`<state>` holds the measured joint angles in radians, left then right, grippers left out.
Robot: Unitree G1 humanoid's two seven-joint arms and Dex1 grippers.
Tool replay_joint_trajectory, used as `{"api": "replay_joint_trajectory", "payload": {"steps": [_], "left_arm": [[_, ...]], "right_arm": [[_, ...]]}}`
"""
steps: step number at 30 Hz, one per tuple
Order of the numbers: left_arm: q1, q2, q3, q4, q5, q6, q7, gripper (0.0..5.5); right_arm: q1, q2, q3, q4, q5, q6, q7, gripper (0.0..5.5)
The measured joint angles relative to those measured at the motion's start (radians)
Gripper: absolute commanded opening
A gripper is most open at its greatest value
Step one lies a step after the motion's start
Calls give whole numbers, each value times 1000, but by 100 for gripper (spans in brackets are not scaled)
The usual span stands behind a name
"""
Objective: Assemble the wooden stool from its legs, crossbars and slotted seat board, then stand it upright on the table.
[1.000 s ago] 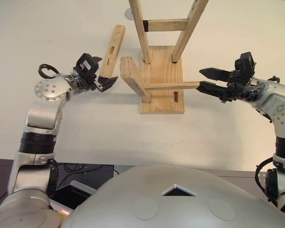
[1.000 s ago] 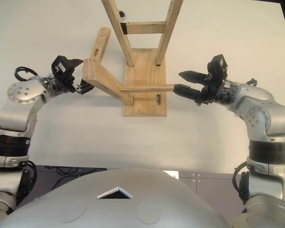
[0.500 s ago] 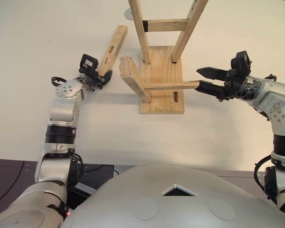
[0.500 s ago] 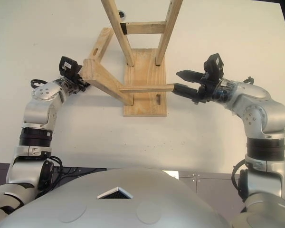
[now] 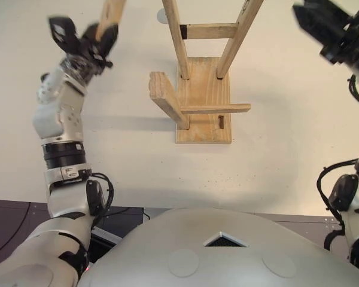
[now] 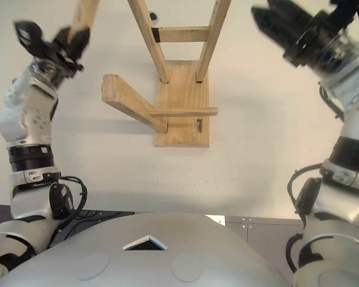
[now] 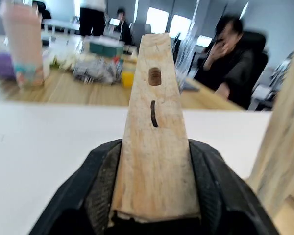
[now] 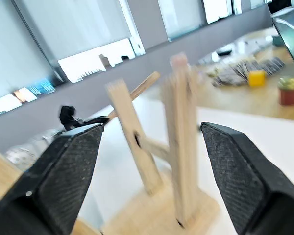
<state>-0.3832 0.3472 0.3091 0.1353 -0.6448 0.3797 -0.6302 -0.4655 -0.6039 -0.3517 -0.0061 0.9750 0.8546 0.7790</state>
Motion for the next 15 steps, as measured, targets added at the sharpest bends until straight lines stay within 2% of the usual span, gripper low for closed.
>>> {"api": "replay_joint_trajectory", "payload": {"steps": [3,5,9,14,15], "left_arm": [[-40,11,66,-139,-309,175,-121,199],[-73,42,52,-209,-427,276,-184,199],[-90,39,-35,-269,-476,369,-205,199],[-87,34,-78,-301,-476,388,-220,199],[-82,34,-79,-303,-477,389,-221,199]], "right_arm": [[-86,98,2,-36,157,69,-71,365],[-145,178,51,-74,201,87,-110,365],[-214,325,132,-76,208,80,-171,365],[-250,401,146,-70,250,75,-219,365],[-262,401,146,-69,253,74,-227,347]]}}
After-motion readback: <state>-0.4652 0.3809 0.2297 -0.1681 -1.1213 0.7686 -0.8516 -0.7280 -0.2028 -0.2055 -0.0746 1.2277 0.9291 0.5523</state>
